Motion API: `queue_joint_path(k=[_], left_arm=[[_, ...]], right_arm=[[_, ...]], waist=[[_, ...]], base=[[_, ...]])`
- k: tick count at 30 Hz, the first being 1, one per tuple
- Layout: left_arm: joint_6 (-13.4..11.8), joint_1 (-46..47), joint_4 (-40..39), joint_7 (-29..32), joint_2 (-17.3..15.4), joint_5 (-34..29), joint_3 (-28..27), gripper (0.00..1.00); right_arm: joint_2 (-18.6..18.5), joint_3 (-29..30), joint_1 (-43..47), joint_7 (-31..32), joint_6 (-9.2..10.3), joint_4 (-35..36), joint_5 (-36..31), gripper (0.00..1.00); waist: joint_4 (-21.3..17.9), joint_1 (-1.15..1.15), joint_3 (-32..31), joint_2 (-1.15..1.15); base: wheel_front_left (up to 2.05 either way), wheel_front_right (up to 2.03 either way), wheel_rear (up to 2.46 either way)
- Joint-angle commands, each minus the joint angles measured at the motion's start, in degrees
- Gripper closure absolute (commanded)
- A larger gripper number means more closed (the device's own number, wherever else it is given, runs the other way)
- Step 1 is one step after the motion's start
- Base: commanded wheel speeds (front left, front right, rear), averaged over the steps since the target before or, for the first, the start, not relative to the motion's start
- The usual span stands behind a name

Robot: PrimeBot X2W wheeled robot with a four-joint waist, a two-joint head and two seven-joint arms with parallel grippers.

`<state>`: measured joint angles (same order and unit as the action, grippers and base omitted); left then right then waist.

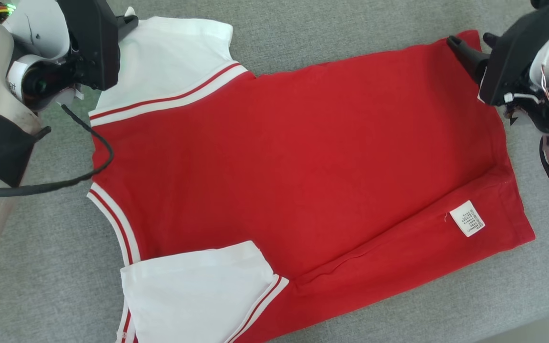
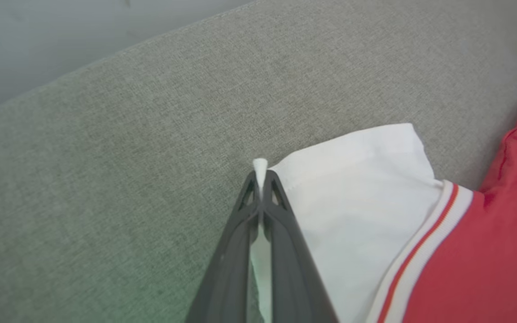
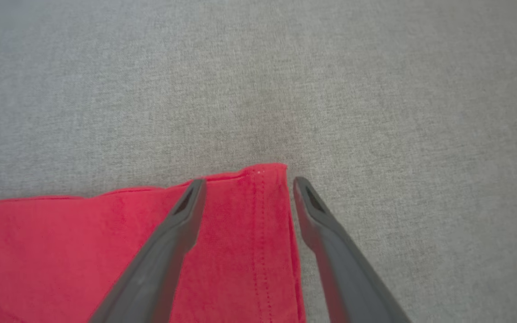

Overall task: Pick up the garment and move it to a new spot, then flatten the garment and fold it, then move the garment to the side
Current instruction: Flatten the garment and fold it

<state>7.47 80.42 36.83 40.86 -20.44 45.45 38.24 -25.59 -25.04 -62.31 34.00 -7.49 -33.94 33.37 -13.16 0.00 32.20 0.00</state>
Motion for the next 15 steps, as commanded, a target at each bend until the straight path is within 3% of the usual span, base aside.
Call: queue_joint_path(k=[1, 12, 15], left_arm=[[0.03, -0.21, 0.27, 0.23, 0.09, 0.42, 0.58, 1.00], [0.05, 0.24, 0.39, 0.30, 0.17, 0.76, 1.79, 1.00], [0.06, 0.41, 0.24, 0.13, 0.33, 0.90, 2.07, 1.00]], right_arm=[[0.65, 0.46, -1.22, 2.39, 0.00, -1.65, -1.52, 0.00], [1.83, 1.48, -3.15, 4.21, 0.00, -4.27, -6.85, 0.00], [1.94, 1.36, -3.36, 3.72, 0.00, -4.85, -7.91, 0.14]], waist=[[0.30, 0.00, -0.01, 0.00], [0.90, 0.00, -0.15, 0.00], [1.24, 0.00, 0.03, 0.00]], base=[[0.00, 0.00, 0.00], [0.00, 0.00, 0.00], [0.00, 0.00, 0.00]])
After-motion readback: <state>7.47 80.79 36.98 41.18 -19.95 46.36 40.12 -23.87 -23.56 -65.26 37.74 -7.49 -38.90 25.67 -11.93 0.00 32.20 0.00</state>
